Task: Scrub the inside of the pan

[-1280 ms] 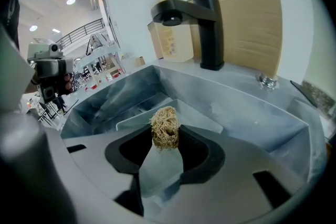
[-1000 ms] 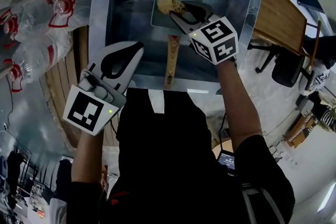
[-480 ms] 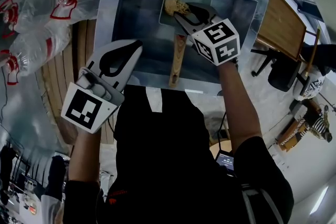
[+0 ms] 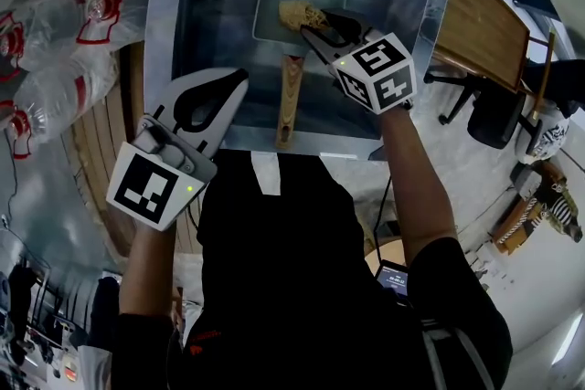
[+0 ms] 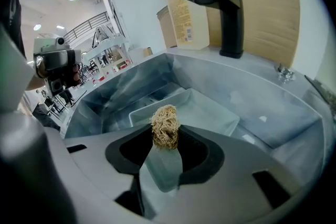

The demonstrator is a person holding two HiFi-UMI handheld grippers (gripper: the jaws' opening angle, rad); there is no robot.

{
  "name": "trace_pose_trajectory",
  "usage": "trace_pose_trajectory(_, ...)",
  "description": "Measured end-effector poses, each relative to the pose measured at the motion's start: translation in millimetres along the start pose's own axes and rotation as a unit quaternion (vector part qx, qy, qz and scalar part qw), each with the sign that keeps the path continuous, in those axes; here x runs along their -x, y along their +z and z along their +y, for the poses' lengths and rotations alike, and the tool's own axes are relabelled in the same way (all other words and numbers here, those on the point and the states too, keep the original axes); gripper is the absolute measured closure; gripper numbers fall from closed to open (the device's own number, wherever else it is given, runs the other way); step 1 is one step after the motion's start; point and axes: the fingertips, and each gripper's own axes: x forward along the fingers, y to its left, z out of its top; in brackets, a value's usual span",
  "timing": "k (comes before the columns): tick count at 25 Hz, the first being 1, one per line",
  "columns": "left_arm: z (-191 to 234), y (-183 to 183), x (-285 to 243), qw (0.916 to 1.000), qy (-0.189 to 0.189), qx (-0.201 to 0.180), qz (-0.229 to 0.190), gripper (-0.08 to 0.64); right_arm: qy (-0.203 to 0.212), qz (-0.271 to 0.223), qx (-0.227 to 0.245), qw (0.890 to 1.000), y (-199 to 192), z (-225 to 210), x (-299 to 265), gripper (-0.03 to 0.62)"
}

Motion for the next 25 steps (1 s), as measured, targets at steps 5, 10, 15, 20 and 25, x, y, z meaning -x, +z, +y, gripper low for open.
trace_pose_trajectory(5, -14.3, 2.8, -16.1, 0.9999, -0.013, -0.009, 0.004, 0.541, -0.007, -0.001, -0.010, 1.000, -13.3, -9.8, 14.1, 0.442)
trace_pose_trajectory(10, -28.2, 5.8, -27.7, 0.9996, -0.022, -0.015, 0.007, 0.541, -0.014, -0.004, -0.022, 1.000, -22.1, -15.4, 23.6, 0.443)
trace_pose_trajectory(15, -35.9, 8.1, -30.5, 0.9994, -0.024, -0.021, 0.011, 0.541, -0.021, -0.003, -0.029, 0.999, -26.6, -18.4, 29.9, 0.443)
trace_pose_trajectory(20, -38.9, 9.6, -27.1, 0.9994, -0.022, -0.025, 0.010, 0.541, -0.030, 0.006, -0.029, 0.999, -29.3, -20.2, 33.4, 0.443)
trace_pose_trajectory(25, -38.9, 11.2, -17.0, 0.9994, -0.015, -0.029, 0.008, 0.541, -0.043, 0.005, -0.037, 0.998, -30.4, -23.4, 37.3, 0.443)
